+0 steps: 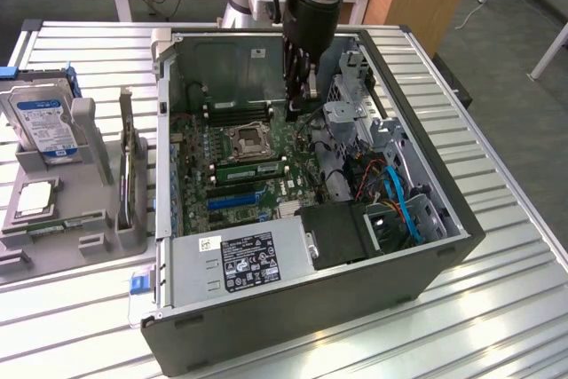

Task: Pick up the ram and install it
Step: 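Press down the ram until it locks into place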

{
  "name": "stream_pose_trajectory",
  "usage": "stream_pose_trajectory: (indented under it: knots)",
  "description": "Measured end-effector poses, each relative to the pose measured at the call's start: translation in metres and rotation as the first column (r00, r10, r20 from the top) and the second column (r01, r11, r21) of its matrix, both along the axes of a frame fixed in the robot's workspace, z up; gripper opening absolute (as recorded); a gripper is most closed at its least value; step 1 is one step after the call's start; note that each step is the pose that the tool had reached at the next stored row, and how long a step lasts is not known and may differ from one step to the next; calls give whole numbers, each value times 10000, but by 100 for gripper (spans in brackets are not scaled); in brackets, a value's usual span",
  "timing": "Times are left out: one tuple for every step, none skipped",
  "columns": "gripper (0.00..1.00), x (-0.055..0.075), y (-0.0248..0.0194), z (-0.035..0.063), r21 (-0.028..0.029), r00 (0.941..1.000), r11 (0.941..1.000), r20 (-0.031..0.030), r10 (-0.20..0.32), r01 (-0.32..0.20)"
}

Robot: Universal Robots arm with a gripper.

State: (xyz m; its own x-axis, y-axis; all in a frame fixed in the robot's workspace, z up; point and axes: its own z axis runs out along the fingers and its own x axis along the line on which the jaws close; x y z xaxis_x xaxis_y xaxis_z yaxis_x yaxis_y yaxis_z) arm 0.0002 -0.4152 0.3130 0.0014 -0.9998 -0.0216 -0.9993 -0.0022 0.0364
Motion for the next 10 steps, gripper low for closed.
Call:
stream_pose_trajectory:
  knots:
    - [10,0,0,-13,-1,10000,10000,0,0,0]
    - [10,0,0,-26,1,10000,10000,0,0,0]
    - [10,0,0,-39,0,10000,10000,0,0,0]
    - [10,0,0,-51,0,10000,10000,0,0,0]
    - [10,0,0,-64,-1,10000,10000,0,0,0]
    - [10,0,0,-77,-1,10000,10000,0,0,0]
    - [10,0,0,-89,-1,10000,10000,0,0,0]
    - [10,0,0,-102,-2,10000,10000,0,0,0]
    - [10,0,0,-116,-1,10000,10000,0,0,0]
    - [10,0,0,-129,-1,10000,10000,0,0,0]
